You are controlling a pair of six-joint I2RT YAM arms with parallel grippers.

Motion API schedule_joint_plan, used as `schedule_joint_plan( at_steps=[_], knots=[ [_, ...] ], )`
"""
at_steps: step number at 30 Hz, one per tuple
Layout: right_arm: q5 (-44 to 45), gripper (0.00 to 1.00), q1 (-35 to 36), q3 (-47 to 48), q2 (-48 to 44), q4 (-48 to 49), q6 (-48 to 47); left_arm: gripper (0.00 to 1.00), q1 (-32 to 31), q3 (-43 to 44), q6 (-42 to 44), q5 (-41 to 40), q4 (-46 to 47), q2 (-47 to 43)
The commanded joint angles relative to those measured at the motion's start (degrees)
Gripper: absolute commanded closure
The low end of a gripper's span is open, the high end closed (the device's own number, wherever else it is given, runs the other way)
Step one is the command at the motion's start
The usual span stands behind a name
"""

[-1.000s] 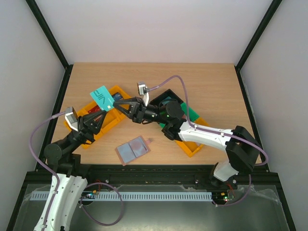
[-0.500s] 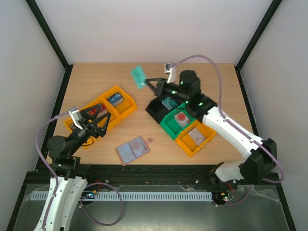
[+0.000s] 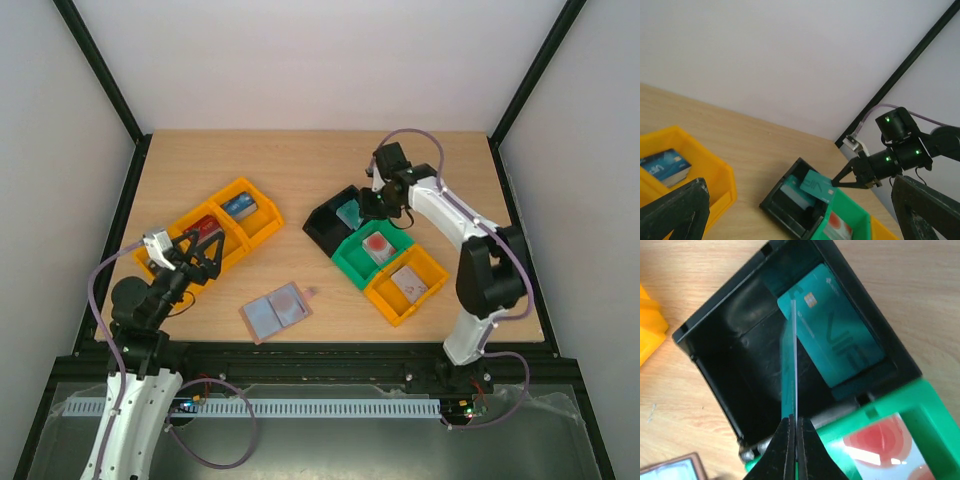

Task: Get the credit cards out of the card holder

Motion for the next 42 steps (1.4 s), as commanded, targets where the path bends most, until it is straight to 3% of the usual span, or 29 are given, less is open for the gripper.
schedule_joint_plan(
  at_steps=[1, 17, 24, 30, 37, 42],
  knots=[
    [1.6, 0.98, 0.3, 6.8, 5.1, -4.4, -2.9, 0.0, 0.4, -2.1, -0.5, -1.9, -2.2, -0.9],
    [3.5, 0.98, 0.0, 13.1, 15.3, -2.6, -1.1, 0.0, 0.4, -6.1, 0.5, -2.5, 0.4, -3.3],
    [10.4, 0.98, -0.1, 12.0, 15.7, -1.4, 1.3, 0.0, 0.4, -6.4, 0.4, -2.6, 0.8, -3.4],
    [18.4, 0.78, 0.0, 13.5, 16.2, -2.2, 1.7, 0.0, 0.4, -6.7, 0.0, -2.3, 1.2, -3.2],
    [22.7, 0.75, 0.9, 16.7, 14.5, -3.4, -1.1, 0.0, 0.4, -6.9, -0.1, -2.1, 1.6, -2.7],
    [13.4, 0.75, 6.7, 16.3, 13.1, -1.9, -9.4, 0.0, 0.4, -7.3, -0.2, -2.0, 2.3, -2.5]
  ],
)
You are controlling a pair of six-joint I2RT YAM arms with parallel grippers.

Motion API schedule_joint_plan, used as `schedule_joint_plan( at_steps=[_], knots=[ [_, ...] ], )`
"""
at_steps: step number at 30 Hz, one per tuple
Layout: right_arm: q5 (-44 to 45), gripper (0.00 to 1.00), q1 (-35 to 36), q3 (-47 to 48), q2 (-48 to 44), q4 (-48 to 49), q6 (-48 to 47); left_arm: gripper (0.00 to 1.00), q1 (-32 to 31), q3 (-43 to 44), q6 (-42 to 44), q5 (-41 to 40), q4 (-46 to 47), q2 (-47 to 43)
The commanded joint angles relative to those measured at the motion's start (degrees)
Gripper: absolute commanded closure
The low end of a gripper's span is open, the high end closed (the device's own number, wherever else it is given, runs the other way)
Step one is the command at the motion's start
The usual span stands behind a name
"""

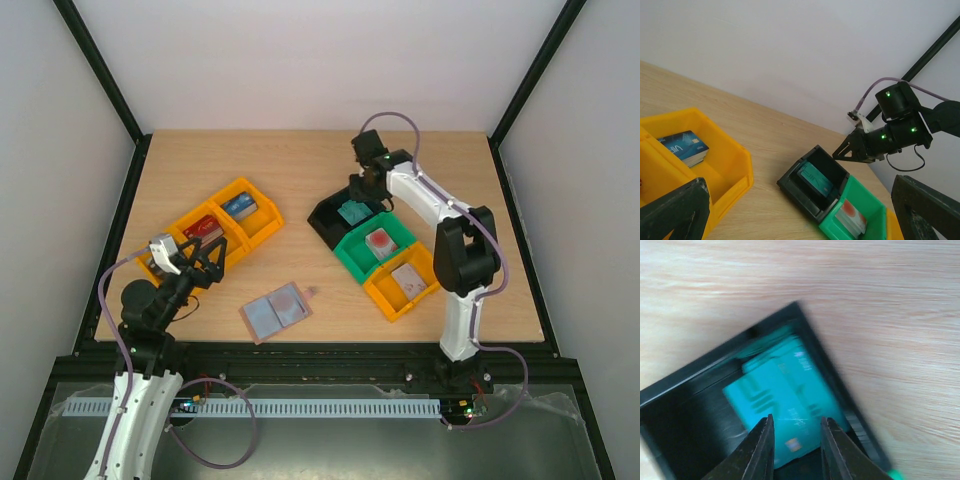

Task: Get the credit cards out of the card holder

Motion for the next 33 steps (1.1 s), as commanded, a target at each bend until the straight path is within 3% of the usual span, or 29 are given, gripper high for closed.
schedule_joint_plan(
  at_steps=[1, 4, 8, 17, 27, 33],
  knots=[
    [-10.3, 0.75, 5.5, 0.1, -1.4, 0.6, -7.2, 0.0, 0.4, -1.0, -0.5, 0.6, 2.4, 0.2],
    [-18.5, 0.85, 5.8, -0.5, 1.6, 1.2, -5.7, 0.0, 0.4, -1.2, -0.5, 0.5, 2.6, 0.3],
    [-16.9, 0.98, 6.8, 0.7, 6.0, -0.7, -5.6, 0.0, 0.4, -1.1, -0.4, 0.5, 2.7, 0.4],
    [-6.7, 0.98, 7.3, 5.7, 12.8, -4.6, -6.0, 0.0, 0.4, -1.5, -0.4, 0.2, 3.0, 0.3],
    [11.7, 0.98, 7.3, 8.1, 13.6, -6.8, -4.6, 0.0, 0.4, -1.7, -0.4, -0.5, 3.2, 0.5],
    [17.6, 0.99, 7.3, 10.0, 14.8, -8.4, -5.0, 0.0, 0.4, -1.6, -0.1, -0.7, 3.0, 0.4]
  ],
)
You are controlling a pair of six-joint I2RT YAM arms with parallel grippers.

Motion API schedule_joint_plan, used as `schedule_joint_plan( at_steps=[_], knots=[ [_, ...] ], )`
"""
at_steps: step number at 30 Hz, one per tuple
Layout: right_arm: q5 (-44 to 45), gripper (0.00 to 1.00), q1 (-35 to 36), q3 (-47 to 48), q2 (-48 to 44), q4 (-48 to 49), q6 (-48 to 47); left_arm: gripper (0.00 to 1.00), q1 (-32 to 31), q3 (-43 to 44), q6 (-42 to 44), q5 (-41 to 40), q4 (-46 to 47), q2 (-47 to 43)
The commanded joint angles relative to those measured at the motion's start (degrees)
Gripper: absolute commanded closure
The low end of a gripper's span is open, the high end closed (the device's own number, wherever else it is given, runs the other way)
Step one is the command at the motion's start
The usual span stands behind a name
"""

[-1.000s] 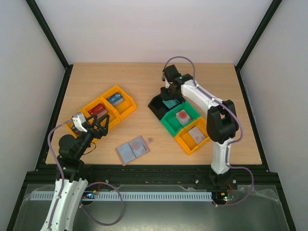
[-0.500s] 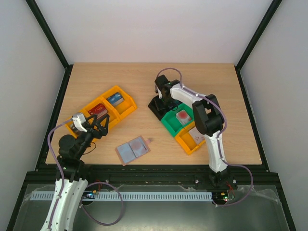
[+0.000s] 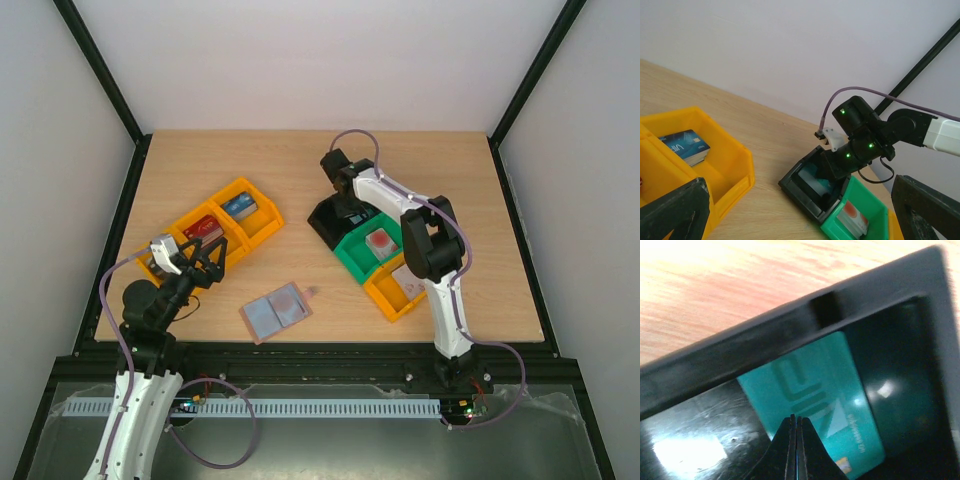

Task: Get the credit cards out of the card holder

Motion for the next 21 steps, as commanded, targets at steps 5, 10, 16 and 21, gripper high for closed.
schedule_joint_plan(
  at_steps=[5, 10, 16, 21],
  knots=[
    [1.7, 0.98, 0.5, 4.9, -1.1, -3.6, -1.6, 0.0, 0.4, -0.4, -0.3, -0.5, 1.6, 0.3],
    [-13.1, 0.97, 2.3, 2.2, -8.3, 1.5, -3.8, 0.0, 0.4, -0.8, -0.7, -0.5, 2.0, 0.6],
    [-12.0, 0.91, 8.9, -9.7, -22.2, 9.7, 4.0, 0.0, 0.4, -1.0, -1.4, -0.7, 1.8, 1.4],
    [-10.1, 0.73, 22.2, -24.4, -26.4, 14.2, 13.0, 0.0, 0.3, -0.7, -2.5, 0.5, 0.7, 2.1]
  ],
)
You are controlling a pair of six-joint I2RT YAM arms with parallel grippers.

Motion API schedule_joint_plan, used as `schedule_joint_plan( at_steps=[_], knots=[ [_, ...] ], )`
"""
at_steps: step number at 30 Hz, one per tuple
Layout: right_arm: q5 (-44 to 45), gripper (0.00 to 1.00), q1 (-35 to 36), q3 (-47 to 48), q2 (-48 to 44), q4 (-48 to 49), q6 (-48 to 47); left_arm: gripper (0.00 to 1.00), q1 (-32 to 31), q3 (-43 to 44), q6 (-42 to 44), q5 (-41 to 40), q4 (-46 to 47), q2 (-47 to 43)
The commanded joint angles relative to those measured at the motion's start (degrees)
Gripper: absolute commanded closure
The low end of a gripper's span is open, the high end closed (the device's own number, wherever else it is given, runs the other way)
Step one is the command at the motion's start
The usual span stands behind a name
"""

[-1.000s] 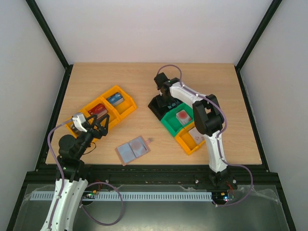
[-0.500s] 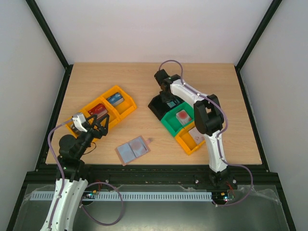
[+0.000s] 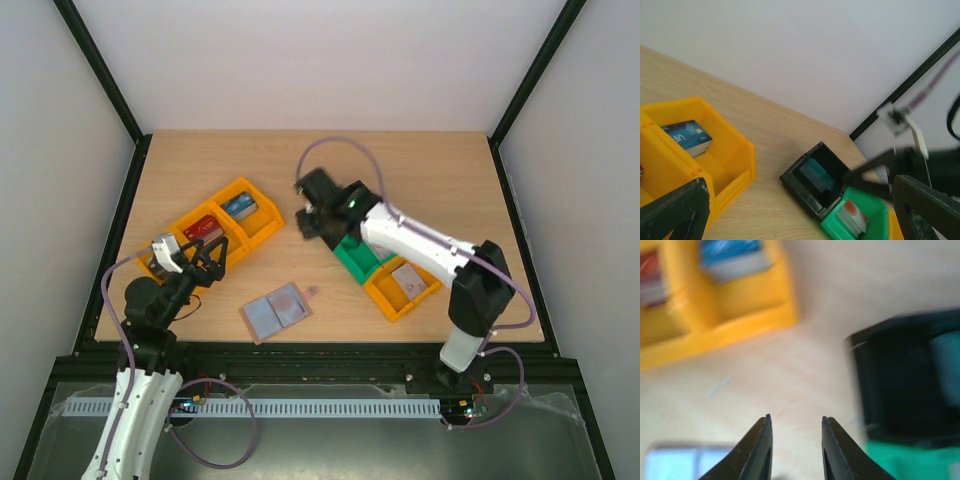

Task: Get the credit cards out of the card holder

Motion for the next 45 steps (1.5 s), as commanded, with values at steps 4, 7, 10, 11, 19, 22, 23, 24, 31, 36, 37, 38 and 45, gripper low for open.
schedule_joint_plan(
  at_steps=[4, 7, 10, 11, 19, 22, 23, 24, 31, 36, 37, 38, 45],
  knots=[
    [-3.2, 0.68, 16.0, -16.2, -0.1, 7.9, 16.0, 0.01, 0.2, 0.2, -4.4, 4.1, -3.6, 0.9],
    [-6.3, 0.68, 18.4, -22.0, -0.2, 13.6, 19.9, 0.01, 0.0, 1.6, -7.1, 5.0, -10.8, 2.7],
    [-5.8, 0.68, 19.7, -26.4, -0.8, 17.4, 24.0, 0.05, -0.6, 2.3, -7.2, 5.0, -18.1, 6.3],
    [-5.3, 0.68, 20.0, -27.4, -0.8, 17.9, 24.5, 0.06, -1.3, 2.0, -7.6, 5.3, -18.9, 7.6],
    [-0.8, 0.64, 20.7, -32.5, -0.5, 21.2, 27.5, 0.09, -8.9, 1.3, -9.6, 3.5, -19.5, 19.0],
    [0.5, 0.64, 20.8, -33.4, -0.7, 22.6, 29.0, 0.09, -11.0, 0.9, -10.9, 1.5, -19.5, 22.5],
    [0.8, 0.64, 20.8, -33.7, -0.7, 23.2, 29.5, 0.09, -11.5, 0.5, -11.4, 1.0, -19.2, 23.7],
    [0.8, 0.64, 20.8, -33.8, -0.8, 23.9, 29.9, 0.09, -12.0, 0.2, -12.0, 0.7, -18.7, 24.9],
    [-1.7, 0.67, 20.2, -34.3, -0.4, 29.2, 33.0, 0.09, -14.4, -0.8, -13.8, -0.1, -16.0, 32.0],
    [-4.2, 0.68, 19.7, -36.1, -0.6, 31.9, 34.1, 0.1, -14.9, -3.1, -15.6, 0.1, -13.7, 34.2],
    [-4.9, 0.68, 19.7, -36.4, -0.7, 32.4, 33.9, 0.1, -15.0, -3.3, -15.8, 0.2, -13.4, 34.4],
    [-6.2, 0.68, 19.6, -37.0, -1.0, 33.4, 33.6, 0.1, -15.1, -3.6, -16.1, 0.2, -12.9, 34.5],
    [-13.3, 0.7, 19.6, -37.2, -1.0, 37.5, 30.6, 0.1, -15.2, -4.9, -16.6, 1.8, -8.0, 35.6]
  ],
)
